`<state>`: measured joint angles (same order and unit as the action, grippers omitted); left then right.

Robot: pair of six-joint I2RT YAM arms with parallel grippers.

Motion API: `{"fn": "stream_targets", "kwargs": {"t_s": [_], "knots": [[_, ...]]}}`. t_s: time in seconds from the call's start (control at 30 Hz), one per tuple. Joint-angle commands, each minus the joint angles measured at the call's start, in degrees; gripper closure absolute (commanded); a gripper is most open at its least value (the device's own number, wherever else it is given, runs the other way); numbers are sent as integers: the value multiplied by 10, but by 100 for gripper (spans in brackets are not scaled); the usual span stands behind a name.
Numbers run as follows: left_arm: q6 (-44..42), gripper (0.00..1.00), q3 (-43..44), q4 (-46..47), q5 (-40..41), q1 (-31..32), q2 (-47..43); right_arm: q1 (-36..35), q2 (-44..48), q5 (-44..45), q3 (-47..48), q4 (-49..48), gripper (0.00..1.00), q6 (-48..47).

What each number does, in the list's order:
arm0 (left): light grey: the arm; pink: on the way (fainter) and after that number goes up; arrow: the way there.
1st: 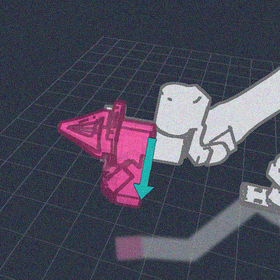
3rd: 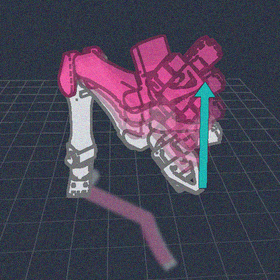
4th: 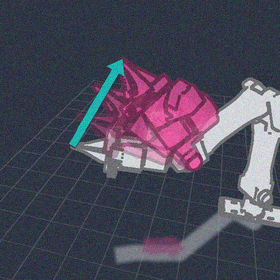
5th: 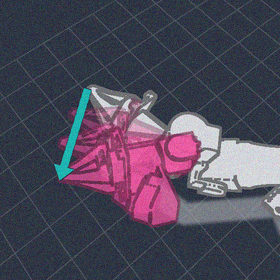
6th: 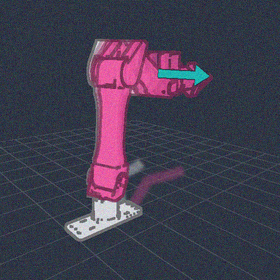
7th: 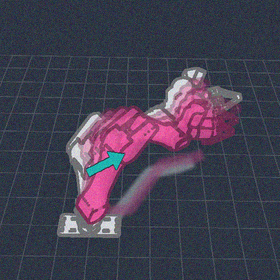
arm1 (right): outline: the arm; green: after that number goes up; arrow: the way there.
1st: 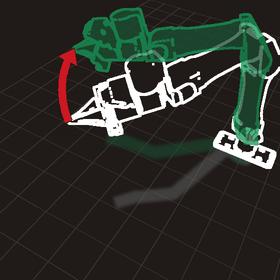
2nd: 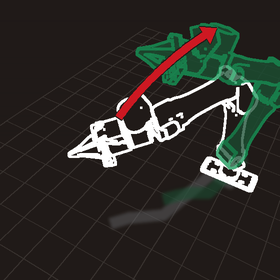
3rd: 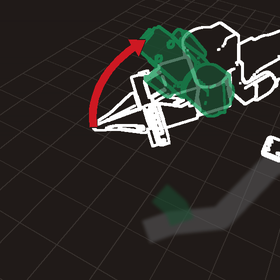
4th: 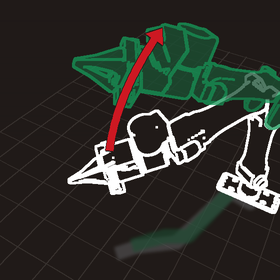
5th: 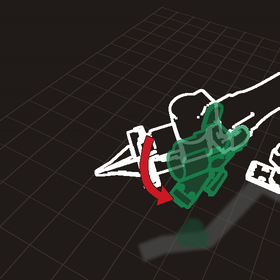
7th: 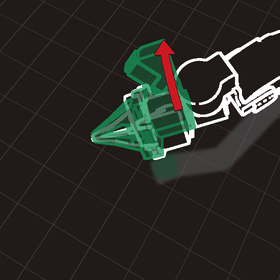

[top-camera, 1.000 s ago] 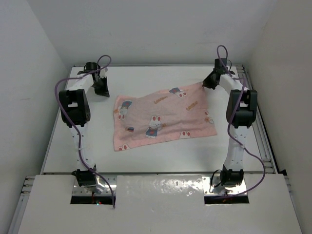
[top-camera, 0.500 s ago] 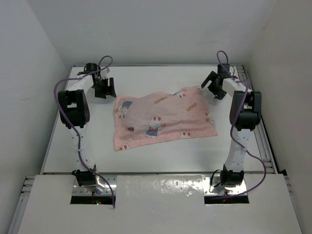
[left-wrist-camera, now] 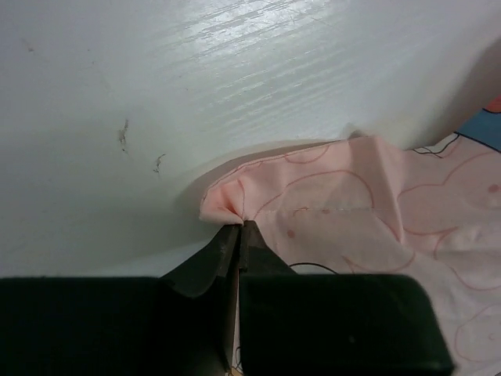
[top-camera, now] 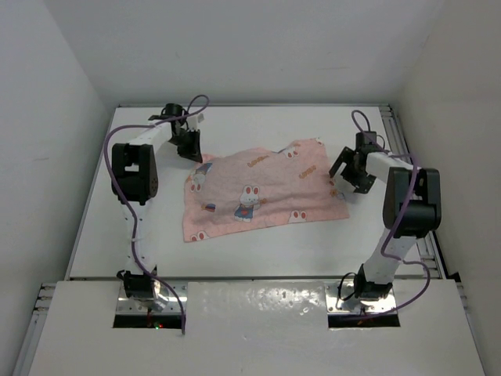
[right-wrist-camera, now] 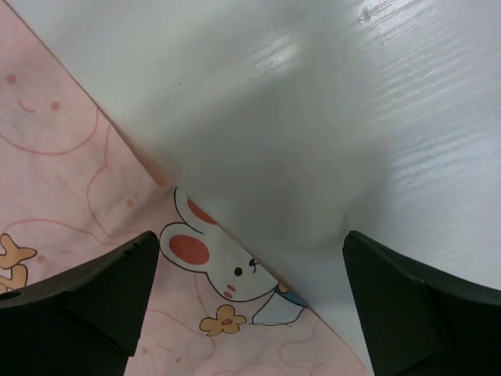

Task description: Put the pillow into the pillowcase

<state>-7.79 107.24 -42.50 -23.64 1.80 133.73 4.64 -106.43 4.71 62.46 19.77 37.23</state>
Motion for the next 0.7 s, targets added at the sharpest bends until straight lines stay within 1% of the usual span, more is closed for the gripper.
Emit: {"fn": "stream_targets", "kwargs": {"t_s": [0.0, 0.1, 0.13, 0.2, 0.23, 0.37, 0.47, 0.6, 0.67], "knots": [[-1, 100, 12, -14, 6, -3, 18, 20, 38, -12, -10, -25, 1, -14], [23, 100, 29, 11, 37, -4, 9, 49, 68, -41, -34, -41, 1, -18], [30, 100, 29, 44, 70, -6, -3, 55, 77, -41, -40, -50, 1, -21], [50, 100, 30, 75, 117, -9, -16, 67, 104, -41, -53, -54, 1, -37], [52, 100, 33, 96, 128, -10, -22, 70, 111, -40, -54, -54, 1, -44], [43, 100, 60, 99, 138, -4, -15, 76, 142, -45, -62, -40, 1, -74], [42, 100, 58, 102, 131, 2, -11, 80, 156, -45, -75, -46, 1, -80], [53, 100, 56, 120, 155, 0, -11, 97, 177, -77, -81, -46, 1, -81], [64, 100, 67, 124, 152, -11, -11, 108, 184, -92, -82, -47, 1, -88]]}}
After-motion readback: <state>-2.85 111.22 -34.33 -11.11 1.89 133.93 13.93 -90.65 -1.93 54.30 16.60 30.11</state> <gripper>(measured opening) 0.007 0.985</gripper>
